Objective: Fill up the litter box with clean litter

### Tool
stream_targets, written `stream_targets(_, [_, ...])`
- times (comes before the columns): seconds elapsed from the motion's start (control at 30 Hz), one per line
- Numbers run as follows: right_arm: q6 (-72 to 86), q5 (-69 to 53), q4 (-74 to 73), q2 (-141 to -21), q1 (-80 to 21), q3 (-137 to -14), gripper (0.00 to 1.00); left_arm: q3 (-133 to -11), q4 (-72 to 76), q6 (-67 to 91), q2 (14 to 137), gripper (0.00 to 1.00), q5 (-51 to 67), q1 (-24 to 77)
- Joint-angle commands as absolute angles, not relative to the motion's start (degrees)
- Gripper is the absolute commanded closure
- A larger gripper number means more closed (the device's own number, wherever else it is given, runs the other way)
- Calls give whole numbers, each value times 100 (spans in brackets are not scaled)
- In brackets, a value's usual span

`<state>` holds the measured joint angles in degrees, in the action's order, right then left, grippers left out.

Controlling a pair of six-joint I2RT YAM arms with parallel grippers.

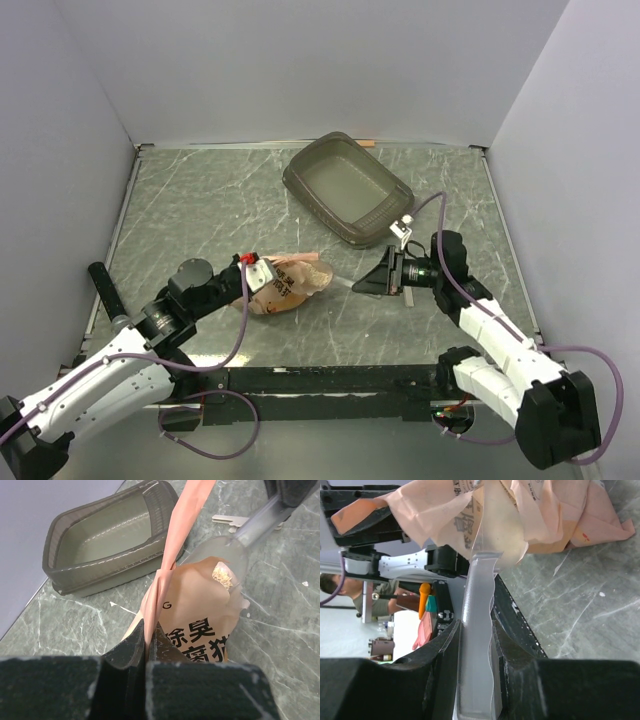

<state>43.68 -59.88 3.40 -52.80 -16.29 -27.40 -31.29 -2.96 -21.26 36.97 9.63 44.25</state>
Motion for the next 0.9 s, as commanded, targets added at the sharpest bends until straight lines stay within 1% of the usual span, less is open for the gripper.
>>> stream_targets(0.0, [4763,-6187,703,-4853,-1521,-2593,100,-3024,667,-1899,3569,99,1152,4535])
stream_targets(0.27, [5369,-6196,1062,-4474,-1503,-2180,100,-2909,773,-1890,3428,99,1011,4544])
stream_targets(0.5, [5932,-6196,1222,-4035,-1512,-1837,100,-2813,1002,-1890,3366,99,440,4544])
stream_targets(0.87, [6469,-5740,844,-3569,-1494,-2012,100,-2716,1099,-1881,3208,99,265,4553])
